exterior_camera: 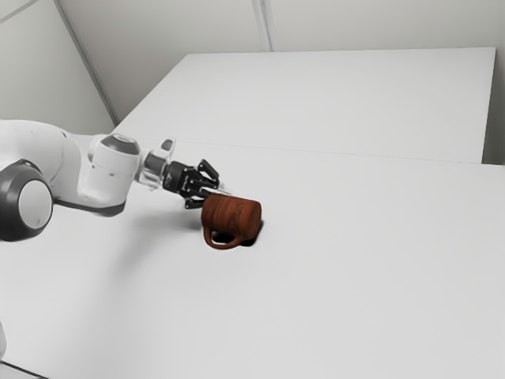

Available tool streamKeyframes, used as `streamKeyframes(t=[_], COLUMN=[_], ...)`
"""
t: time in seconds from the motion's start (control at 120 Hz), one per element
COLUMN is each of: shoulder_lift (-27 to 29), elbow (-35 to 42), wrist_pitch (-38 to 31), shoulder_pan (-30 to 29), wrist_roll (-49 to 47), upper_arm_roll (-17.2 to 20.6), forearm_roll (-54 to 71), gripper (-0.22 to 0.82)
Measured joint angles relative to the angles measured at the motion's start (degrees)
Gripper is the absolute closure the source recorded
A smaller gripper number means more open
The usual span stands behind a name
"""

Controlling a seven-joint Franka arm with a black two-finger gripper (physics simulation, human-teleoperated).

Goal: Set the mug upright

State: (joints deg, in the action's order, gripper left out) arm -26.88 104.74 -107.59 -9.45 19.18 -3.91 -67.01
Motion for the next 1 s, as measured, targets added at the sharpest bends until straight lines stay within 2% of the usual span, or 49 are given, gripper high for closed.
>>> streamKeyframes(t=[0.1, 0.333, 0.533, 0.742, 1.0], shoulder_lift=[0.03, 2.18, 9.43, 16.33, 19.77], elbow=[-0.34, -0.83, -0.03, 7.04, 13.60], wrist_pitch=[-1.24, -3.61, -7.05, -12.13, -21.17], shoulder_pan=[0.03, 2.30, 6.78, 9.32, 10.49], wrist_roll=[-0.29, -1.05, -3.03, -6.32, -9.55], upper_arm_roll=[1.68, 2.50, 2.50, 2.52, 2.53], forearm_roll=[-0.14, 3.23, 25.92, 47.81, 60.99], gripper=[0.71, 0.76, 0.78, 0.78, 0.78])
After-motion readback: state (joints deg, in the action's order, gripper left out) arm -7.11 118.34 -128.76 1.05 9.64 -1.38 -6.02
